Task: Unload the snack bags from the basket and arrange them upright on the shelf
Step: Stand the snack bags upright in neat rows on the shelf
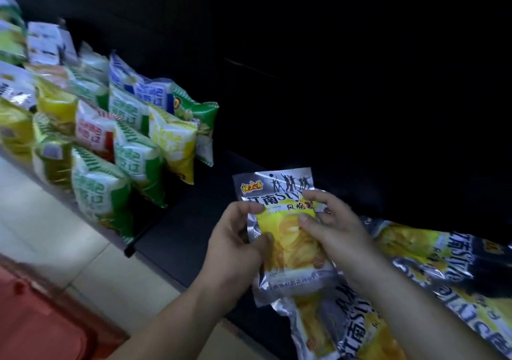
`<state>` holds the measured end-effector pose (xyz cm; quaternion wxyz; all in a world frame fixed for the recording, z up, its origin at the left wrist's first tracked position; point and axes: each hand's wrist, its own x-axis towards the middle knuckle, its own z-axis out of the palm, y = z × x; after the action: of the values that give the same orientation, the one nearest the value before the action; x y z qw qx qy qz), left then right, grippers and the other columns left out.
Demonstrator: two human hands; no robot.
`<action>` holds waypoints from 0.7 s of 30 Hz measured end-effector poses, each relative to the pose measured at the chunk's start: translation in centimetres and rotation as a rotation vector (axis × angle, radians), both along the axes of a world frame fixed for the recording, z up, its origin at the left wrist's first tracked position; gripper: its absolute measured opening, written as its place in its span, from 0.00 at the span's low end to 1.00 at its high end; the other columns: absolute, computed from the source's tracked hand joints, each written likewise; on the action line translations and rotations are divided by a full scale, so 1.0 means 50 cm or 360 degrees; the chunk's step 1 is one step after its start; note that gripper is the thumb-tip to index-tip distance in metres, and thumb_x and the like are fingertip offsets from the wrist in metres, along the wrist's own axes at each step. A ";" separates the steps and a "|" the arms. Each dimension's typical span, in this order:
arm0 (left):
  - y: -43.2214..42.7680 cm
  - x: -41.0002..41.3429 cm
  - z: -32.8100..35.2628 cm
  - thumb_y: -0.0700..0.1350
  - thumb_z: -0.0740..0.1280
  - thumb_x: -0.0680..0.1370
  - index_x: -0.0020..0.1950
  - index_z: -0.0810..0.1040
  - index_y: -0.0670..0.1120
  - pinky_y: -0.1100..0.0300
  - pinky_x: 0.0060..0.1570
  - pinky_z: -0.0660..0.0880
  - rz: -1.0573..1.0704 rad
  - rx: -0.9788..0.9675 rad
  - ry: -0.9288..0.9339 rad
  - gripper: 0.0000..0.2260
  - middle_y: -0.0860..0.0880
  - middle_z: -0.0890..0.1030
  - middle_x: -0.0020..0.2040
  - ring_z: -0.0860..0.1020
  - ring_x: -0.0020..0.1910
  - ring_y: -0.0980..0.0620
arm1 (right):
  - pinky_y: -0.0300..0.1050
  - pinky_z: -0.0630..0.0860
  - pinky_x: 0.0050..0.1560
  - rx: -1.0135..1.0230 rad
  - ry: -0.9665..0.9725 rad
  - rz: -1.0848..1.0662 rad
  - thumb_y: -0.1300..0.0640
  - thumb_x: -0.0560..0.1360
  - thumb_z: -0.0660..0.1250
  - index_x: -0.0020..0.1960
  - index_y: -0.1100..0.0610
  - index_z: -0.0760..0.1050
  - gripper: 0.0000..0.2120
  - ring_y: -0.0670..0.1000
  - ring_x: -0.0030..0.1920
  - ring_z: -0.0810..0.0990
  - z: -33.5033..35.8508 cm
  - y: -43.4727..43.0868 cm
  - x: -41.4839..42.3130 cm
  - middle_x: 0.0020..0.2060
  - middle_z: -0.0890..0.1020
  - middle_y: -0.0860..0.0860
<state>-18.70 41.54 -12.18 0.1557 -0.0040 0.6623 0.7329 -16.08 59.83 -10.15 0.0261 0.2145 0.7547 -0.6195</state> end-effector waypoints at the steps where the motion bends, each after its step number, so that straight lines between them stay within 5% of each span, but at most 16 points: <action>1: -0.008 -0.002 -0.007 0.25 0.69 0.75 0.62 0.78 0.53 0.48 0.44 0.82 -0.0010 0.0009 0.0002 0.26 0.49 0.85 0.47 0.85 0.46 0.49 | 0.51 0.80 0.60 0.0012 0.0026 0.0036 0.55 0.76 0.74 0.60 0.30 0.77 0.21 0.44 0.62 0.78 -0.002 -0.005 0.003 0.59 0.80 0.43; 4: -0.020 -0.001 -0.019 0.24 0.69 0.74 0.72 0.72 0.54 0.47 0.53 0.82 -0.0063 0.0041 -0.0060 0.34 0.51 0.85 0.56 0.84 0.56 0.50 | 0.40 0.74 0.58 0.0087 0.0050 0.0112 0.55 0.76 0.75 0.62 0.28 0.74 0.25 0.30 0.57 0.67 -0.017 -0.014 0.012 0.55 0.70 0.30; 7: -0.033 -0.005 -0.022 0.32 0.72 0.77 0.67 0.78 0.56 0.51 0.51 0.82 -0.0008 0.0011 -0.0044 0.24 0.49 0.85 0.53 0.84 0.51 0.51 | 0.46 0.78 0.61 0.0056 0.0003 0.0155 0.56 0.76 0.74 0.62 0.27 0.74 0.26 0.29 0.57 0.68 -0.036 -0.027 0.012 0.59 0.71 0.28; 9: -0.048 -0.016 -0.023 0.37 0.71 0.79 0.61 0.82 0.56 0.52 0.49 0.81 0.0059 -0.0041 -0.0021 0.17 0.41 0.82 0.47 0.82 0.45 0.50 | 0.50 0.78 0.63 0.0004 0.0007 0.0131 0.58 0.76 0.74 0.62 0.28 0.75 0.27 0.30 0.58 0.70 -0.043 -0.034 0.009 0.64 0.73 0.31; 14: -0.074 -0.024 -0.024 0.37 0.68 0.81 0.62 0.83 0.51 0.46 0.60 0.80 -0.0005 0.0055 -0.0139 0.14 0.38 0.85 0.53 0.84 0.56 0.40 | 0.60 0.76 0.66 -0.0039 0.0012 0.0163 0.60 0.76 0.74 0.64 0.28 0.74 0.29 0.50 0.70 0.74 -0.050 -0.042 0.000 0.69 0.75 0.40; 19: -0.080 -0.023 -0.019 0.36 0.69 0.80 0.54 0.85 0.49 0.43 0.51 0.79 0.0114 0.0078 -0.0121 0.10 0.30 0.82 0.47 0.82 0.44 0.42 | 0.51 0.68 0.73 0.0100 0.0034 0.0323 0.61 0.78 0.71 0.63 0.26 0.73 0.30 0.39 0.73 0.64 -0.035 -0.059 0.004 0.68 0.70 0.31; 21: -0.087 -0.030 -0.016 0.34 0.67 0.81 0.54 0.84 0.46 0.48 0.48 0.80 0.0143 0.0087 -0.0125 0.10 0.36 0.85 0.42 0.83 0.42 0.46 | 0.46 0.64 0.74 0.0158 0.0041 0.0389 0.60 0.79 0.71 0.63 0.25 0.72 0.29 0.31 0.70 0.61 -0.021 -0.064 0.000 0.65 0.68 0.26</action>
<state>-20.18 37.19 -12.99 0.1485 -0.0584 0.6345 0.7563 -16.08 56.61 -11.20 0.0810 0.1141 0.8052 -0.5762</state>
